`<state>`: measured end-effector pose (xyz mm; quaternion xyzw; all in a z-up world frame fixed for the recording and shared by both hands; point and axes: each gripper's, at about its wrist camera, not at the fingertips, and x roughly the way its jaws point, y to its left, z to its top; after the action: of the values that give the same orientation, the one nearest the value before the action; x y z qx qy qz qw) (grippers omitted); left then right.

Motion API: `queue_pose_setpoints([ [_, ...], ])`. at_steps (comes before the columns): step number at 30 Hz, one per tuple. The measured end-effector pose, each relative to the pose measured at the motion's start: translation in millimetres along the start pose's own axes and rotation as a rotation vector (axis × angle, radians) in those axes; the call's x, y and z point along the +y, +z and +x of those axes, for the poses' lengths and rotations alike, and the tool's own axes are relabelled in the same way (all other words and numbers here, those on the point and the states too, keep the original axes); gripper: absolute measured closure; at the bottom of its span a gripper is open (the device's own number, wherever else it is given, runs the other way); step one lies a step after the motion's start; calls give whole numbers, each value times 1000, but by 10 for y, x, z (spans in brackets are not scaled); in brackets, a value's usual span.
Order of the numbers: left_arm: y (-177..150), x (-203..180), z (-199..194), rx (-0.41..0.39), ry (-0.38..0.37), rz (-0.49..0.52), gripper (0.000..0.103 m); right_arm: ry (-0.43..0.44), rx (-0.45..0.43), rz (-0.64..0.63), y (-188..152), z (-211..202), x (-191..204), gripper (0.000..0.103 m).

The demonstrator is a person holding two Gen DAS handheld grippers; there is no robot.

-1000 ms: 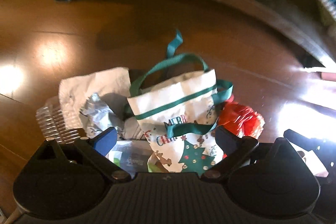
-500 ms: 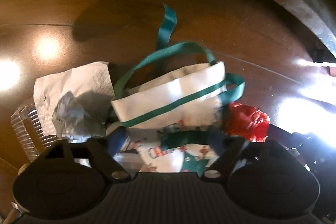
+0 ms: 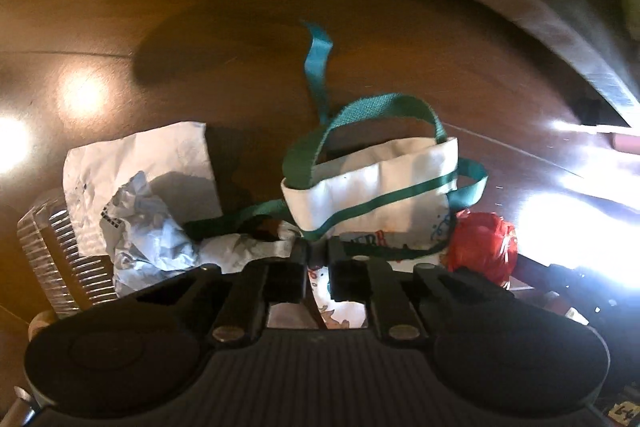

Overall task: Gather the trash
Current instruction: 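Grasp white tote bag handle with left tool while right tool grasps red plastic bag, then lift tote bag and red bag and carry both toward the green bin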

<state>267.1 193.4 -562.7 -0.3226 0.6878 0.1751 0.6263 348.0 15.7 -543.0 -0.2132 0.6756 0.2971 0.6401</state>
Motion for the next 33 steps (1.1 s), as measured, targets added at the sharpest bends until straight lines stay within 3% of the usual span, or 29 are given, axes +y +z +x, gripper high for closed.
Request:
queue_pose_setpoints([
  [7,-154,-190,-443,-59,-22,91,97,-13,-52,-28,-16,-632,-24,60],
  [18,-593,-429,-1372,-181,35,215,98,-101,-162,-123,-253,-1771,-19,61],
  [26,-993,-449,-2310,-320,10,278,98,-64,-370,-32,-629,-2890,-254,62],
  [33,-1347,-582,-3149,-471,-33,309,98,-58,-549,8,-1151,-3883,-355,62],
])
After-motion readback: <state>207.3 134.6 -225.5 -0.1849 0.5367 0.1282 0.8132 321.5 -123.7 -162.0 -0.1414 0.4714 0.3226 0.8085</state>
